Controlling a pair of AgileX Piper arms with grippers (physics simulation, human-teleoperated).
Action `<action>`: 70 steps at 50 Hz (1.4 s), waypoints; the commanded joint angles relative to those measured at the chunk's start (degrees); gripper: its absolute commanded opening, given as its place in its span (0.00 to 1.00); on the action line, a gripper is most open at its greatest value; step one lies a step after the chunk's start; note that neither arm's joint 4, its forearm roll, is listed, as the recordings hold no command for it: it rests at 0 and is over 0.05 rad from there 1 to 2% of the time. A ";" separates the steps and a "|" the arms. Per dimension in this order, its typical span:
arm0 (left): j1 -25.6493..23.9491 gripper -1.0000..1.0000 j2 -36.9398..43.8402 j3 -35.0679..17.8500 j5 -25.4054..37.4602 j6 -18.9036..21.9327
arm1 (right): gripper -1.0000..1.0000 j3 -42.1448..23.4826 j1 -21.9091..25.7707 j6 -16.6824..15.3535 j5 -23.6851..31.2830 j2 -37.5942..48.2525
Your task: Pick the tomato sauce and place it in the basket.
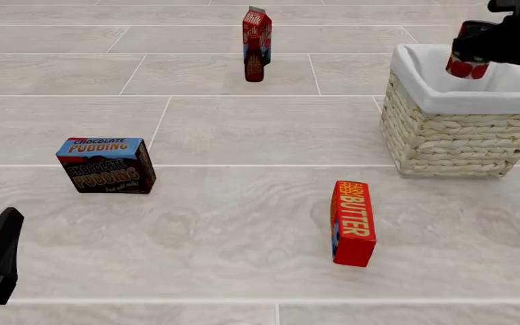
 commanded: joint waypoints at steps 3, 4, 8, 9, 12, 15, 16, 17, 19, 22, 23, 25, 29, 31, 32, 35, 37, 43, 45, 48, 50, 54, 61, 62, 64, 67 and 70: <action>0.00 1.00 0.00 0.00 0.00 0.00 | 0.00 0.34 -0.71 1.34 -1.07 1.92; 0.00 1.00 0.00 0.00 0.00 0.00 | 0.00 0.41 -0.75 1.45 -1.16 2.01; 0.00 1.00 0.00 0.00 0.00 0.00 | 0.00 0.77 -0.76 1.66 -1.69 2.55; 0.00 1.00 0.00 0.00 0.00 0.00 | 0.00 0.80 -0.81 1.57 -1.81 2.75; 0.00 1.00 0.00 0.00 0.00 0.00 | 0.00 0.72 -0.97 1.54 -1.94 3.15; 0.00 1.00 0.00 0.00 0.00 0.00 | 0.00 0.66 -0.83 1.66 -2.03 3.61; 0.00 1.00 0.00 0.00 0.00 0.00 | 0.00 0.62 -0.80 1.68 -2.02 3.70; 0.00 1.00 0.00 0.00 0.00 0.00 | 0.00 0.60 -0.83 1.59 -2.07 3.88; 0.00 1.00 0.00 0.00 0.00 0.00 | 0.00 0.56 -0.78 1.71 -2.12 4.07; 0.00 1.00 0.00 0.00 0.00 0.00 | 0.00 0.52 -0.74 1.70 -2.18 4.36; 0.00 1.00 0.00 0.00 0.00 0.00 | 0.00 0.54 -0.67 1.79 -2.19 4.52; 0.00 1.00 0.00 0.00 0.00 0.00 | 0.00 0.52 -0.72 1.77 -2.23 4.62; 0.00 1.00 0.00 0.00 0.00 0.00 | 0.00 0.45 -0.82 1.89 -2.33 4.92; 0.00 1.00 0.00 0.00 0.00 0.00 | 0.00 0.41 -0.87 1.92 -2.37 5.13; 0.00 1.00 0.00 0.00 0.00 0.00 | 0.00 0.41 -0.80 1.90 -2.36 5.16; 0.00 1.00 0.00 0.00 0.00 0.00 | 0.00 0.38 -0.78 1.93 -2.38 5.24; 0.00 1.00 0.00 0.00 0.00 0.00 | 0.00 0.44 -0.74 1.87 -2.49 5.44; 0.00 1.00 0.00 0.00 0.00 0.00 | 0.00 0.55 -0.74 2.13 -2.56 5.83; 0.00 1.00 0.00 0.00 0.00 0.00 | 0.00 0.52 -0.79 2.12 -2.53 5.93; 0.00 1.00 0.00 0.00 0.00 0.00 | 0.00 0.47 -0.81 2.23 -2.51 6.18; 0.00 1.00 0.00 0.00 0.00 0.00 | 0.00 0.25 -0.88 2.25 -2.24 6.48; 0.00 1.00 0.00 0.00 0.00 0.00 | 1.00 0.10 -0.73 2.35 -2.22 6.36; 0.00 1.00 0.00 0.00 0.00 0.00 | 1.00 0.53 -0.56 2.20 -2.63 5.42; 0.00 1.00 0.00 0.00 0.00 0.00 | 1.00 0.55 -0.65 2.14 -2.65 5.22; 0.00 1.00 0.00 0.00 0.00 0.00 | 1.00 0.70 -0.56 1.97 -2.78 4.69; 0.00 1.00 0.00 0.00 0.00 0.00 | 1.00 0.65 -0.11 1.74 -2.53 4.03; 0.00 1.00 0.00 0.00 0.00 0.00 | 1.00 0.53 0.12 1.59 -2.20 3.11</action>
